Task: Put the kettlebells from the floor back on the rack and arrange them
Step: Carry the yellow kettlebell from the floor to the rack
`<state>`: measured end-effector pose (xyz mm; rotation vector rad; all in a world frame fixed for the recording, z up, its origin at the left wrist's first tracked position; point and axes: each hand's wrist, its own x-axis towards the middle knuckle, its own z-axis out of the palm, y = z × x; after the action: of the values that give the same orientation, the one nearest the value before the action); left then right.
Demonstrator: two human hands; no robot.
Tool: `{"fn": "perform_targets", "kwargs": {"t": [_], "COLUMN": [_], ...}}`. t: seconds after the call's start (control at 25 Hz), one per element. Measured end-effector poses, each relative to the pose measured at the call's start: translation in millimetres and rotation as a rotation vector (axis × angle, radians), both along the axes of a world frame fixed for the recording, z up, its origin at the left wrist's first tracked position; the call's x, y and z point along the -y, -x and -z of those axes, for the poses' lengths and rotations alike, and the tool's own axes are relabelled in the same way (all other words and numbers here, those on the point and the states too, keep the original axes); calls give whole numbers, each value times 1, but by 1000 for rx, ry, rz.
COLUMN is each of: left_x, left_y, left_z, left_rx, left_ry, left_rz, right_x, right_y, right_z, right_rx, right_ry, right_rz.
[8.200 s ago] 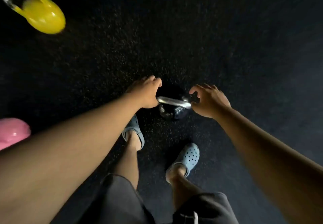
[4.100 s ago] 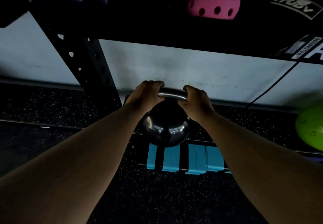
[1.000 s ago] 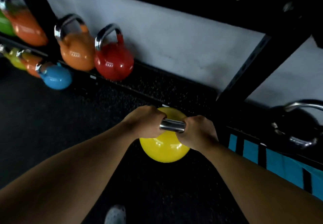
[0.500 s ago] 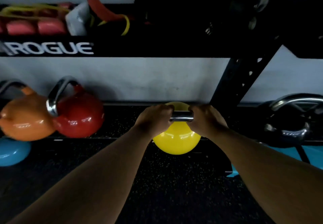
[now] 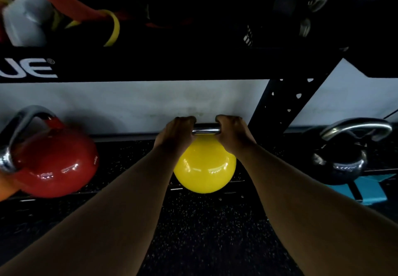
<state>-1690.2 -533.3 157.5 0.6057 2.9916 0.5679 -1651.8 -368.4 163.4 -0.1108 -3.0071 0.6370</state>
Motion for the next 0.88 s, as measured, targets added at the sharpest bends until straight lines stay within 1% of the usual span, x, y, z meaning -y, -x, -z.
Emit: {"fn": "perform_targets", "kwargs": {"t": [0.12,0.4,0.48,0.56,0.64,0.68,0.76,0.84,0.88], "left_x": [-1,0,2,5,16,28,62,101,121], "left_y": [13,10,7,4,-2,-8,-25,-50,-66], "left_z": [10,12,5,-5,-15,-17,-16,-11,-7], "left_rx": [2,-3,61,168,188,168,125,153,196], "left_ry": [-23,-50,-48,-114,-166,-185,-190,-123,-86], "left_rz": [-19,-33,-43,5,36,11,-67,-139,-180], "right_x": [-3,-6,-7,-9,-5,1,23,58,81], "right_y": [8,10,13,13,11,9,3,0,-3], "right_z": [0,3,-1,-16,-35,-42,-48,-45,-42], "right_rx": [11,4,81,203,218,171,5,-135,-159], "right_ry": [14,-40,-106,-168,-96,-66,-129,-206,-205], "right_rz": [-11,-37,-77,-151,-245,-309,-462,-637,-712]}}
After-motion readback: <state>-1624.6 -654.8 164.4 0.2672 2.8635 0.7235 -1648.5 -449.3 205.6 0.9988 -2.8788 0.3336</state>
